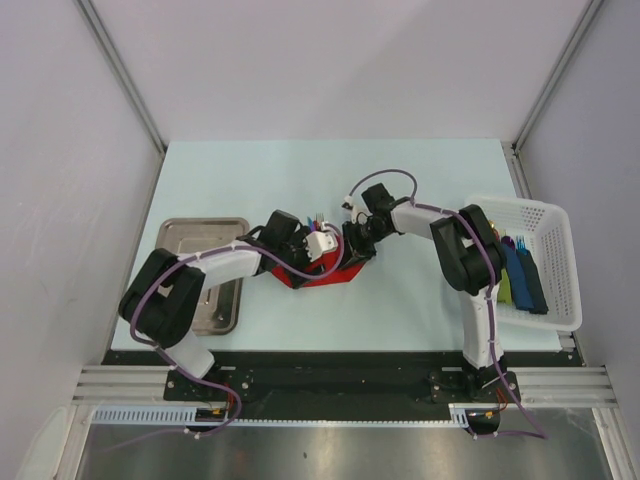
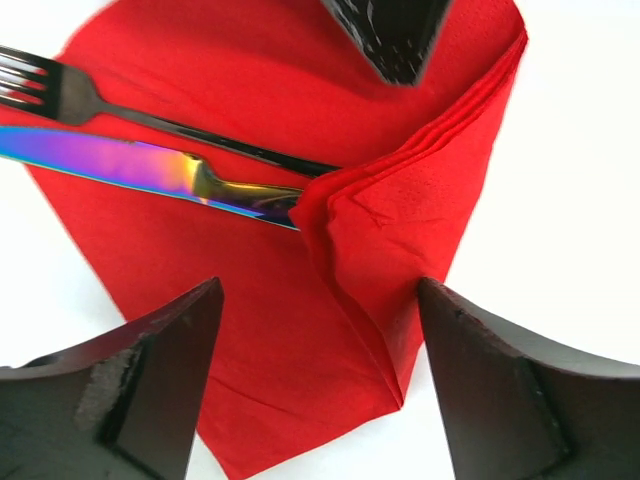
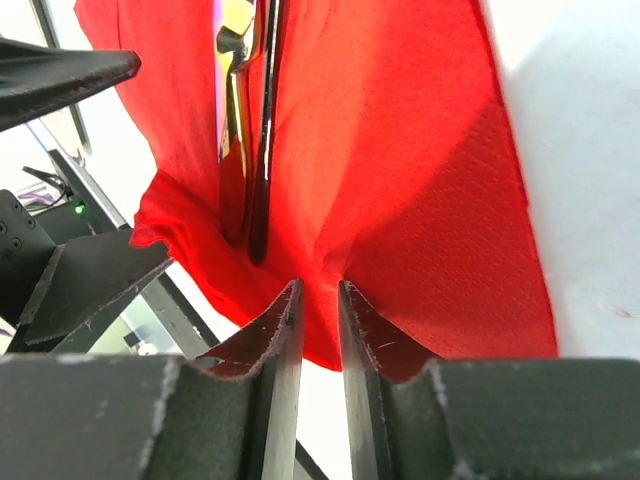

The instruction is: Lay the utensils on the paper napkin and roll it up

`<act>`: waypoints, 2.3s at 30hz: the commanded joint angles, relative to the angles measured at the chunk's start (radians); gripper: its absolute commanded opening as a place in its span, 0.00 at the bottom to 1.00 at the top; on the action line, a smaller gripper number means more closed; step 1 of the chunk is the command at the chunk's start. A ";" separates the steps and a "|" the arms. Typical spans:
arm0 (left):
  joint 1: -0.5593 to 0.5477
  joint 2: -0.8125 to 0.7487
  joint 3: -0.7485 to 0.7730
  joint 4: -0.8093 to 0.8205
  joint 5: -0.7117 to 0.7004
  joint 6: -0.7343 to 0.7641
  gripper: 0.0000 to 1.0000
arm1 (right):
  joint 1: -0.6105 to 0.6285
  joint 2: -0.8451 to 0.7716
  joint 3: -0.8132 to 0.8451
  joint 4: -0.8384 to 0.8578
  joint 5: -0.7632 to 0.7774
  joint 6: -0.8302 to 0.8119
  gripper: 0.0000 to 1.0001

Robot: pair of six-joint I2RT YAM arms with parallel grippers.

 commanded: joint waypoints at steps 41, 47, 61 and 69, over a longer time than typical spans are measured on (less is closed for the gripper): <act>0.039 0.138 0.198 -0.166 -0.011 -0.104 0.62 | 0.025 0.023 -0.035 0.161 -0.150 0.157 0.11; 0.099 0.060 0.203 -0.174 0.090 -0.168 0.72 | 0.028 0.040 -0.019 0.103 -0.020 0.120 0.09; 0.200 -0.344 0.204 -0.118 0.022 -0.616 1.00 | 0.053 0.021 -0.008 0.074 0.088 0.036 0.09; 0.283 -0.143 0.108 -0.071 0.754 -0.903 0.85 | 0.059 0.023 -0.001 0.060 0.120 0.013 0.09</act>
